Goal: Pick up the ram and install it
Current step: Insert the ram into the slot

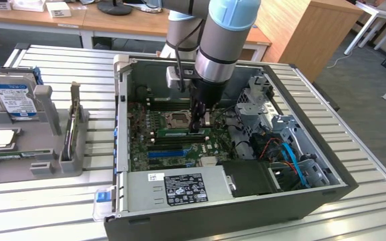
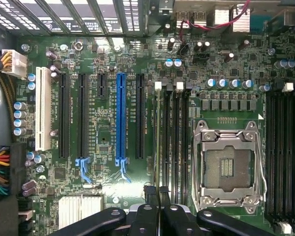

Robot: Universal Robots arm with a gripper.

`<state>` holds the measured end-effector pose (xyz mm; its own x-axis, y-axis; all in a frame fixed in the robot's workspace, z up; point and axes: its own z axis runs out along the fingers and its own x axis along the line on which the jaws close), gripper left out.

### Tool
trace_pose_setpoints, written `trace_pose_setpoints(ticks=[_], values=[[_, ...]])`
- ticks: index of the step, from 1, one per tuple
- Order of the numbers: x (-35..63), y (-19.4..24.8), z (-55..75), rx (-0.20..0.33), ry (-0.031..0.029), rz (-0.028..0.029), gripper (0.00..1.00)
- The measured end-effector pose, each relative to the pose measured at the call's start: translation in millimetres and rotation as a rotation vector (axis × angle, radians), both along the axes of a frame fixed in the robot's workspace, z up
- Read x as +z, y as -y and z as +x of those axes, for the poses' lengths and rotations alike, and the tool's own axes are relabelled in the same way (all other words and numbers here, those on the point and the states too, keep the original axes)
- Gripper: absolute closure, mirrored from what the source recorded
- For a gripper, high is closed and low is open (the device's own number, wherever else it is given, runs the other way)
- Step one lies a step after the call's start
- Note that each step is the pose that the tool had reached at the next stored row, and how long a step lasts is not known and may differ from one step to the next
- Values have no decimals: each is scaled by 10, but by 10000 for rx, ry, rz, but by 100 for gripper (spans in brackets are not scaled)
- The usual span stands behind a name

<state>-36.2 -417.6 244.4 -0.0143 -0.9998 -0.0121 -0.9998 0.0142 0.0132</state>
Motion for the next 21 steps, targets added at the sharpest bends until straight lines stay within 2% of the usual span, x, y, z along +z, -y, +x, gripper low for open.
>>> trace_pose_setpoints(ticks=[21], values=[[-56, -8, -7, -3, 2, -3, 88]])
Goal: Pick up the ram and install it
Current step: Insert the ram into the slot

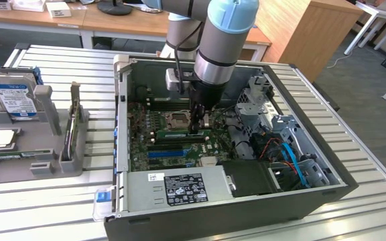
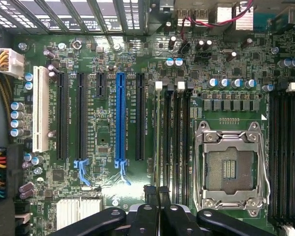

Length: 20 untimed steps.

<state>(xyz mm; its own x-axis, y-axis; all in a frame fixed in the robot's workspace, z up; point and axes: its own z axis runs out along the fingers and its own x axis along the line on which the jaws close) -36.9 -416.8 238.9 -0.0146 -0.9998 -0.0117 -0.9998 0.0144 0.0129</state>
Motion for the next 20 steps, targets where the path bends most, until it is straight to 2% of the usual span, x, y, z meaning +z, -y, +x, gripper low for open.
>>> trace_pose_setpoints(ticks=[20], values=[[-42, -18, -7, 2, -2, -8, 88]])
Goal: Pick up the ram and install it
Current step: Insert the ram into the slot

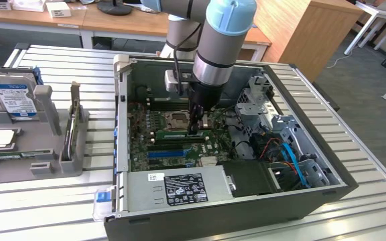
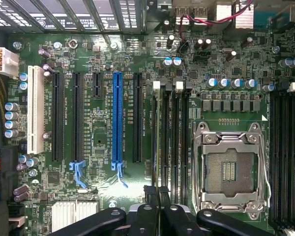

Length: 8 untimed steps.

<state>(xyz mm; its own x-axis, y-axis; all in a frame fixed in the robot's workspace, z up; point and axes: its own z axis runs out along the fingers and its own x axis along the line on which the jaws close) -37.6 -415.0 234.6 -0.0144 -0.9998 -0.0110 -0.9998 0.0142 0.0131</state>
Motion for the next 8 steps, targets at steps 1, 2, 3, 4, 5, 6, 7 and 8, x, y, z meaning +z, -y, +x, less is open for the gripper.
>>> trace_pose_setpoints(ticks=[1, 2, 3, 4, 5, 6, 7, 8], values=[[0, 0, 0, 0, 0, 0, 88], [-3, -1, 1, 1, 0, 1, 88], [-7, -2, 1, 1, 1, 1, 88], [-9, -2, 1, 1, 0, 0, 88], [-9, -1, 0, 1, 0, -1, 88], [-9, -1, 0, 1, -1, -2, 88], [-12, -2, 0, 0, 0, 0, 88], [-15, -2, 0, 0, 1, 2, 88]])
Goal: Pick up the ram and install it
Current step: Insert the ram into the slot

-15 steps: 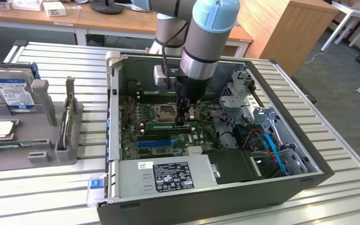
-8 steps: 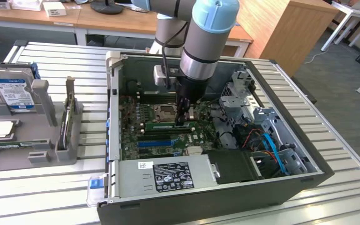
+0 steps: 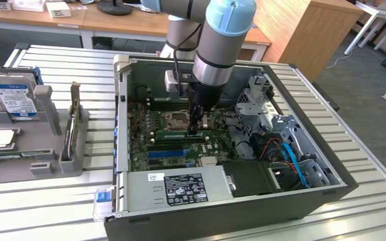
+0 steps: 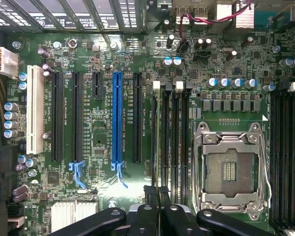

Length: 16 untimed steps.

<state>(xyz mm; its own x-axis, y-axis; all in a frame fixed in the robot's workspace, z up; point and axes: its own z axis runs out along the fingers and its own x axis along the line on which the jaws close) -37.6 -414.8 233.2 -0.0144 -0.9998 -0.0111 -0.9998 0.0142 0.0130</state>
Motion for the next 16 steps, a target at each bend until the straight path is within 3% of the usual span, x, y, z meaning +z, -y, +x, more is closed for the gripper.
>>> trace_pose_setpoints(ticks=[16], values=[[-15, -2, 0, 0, 0, -1, 88]])
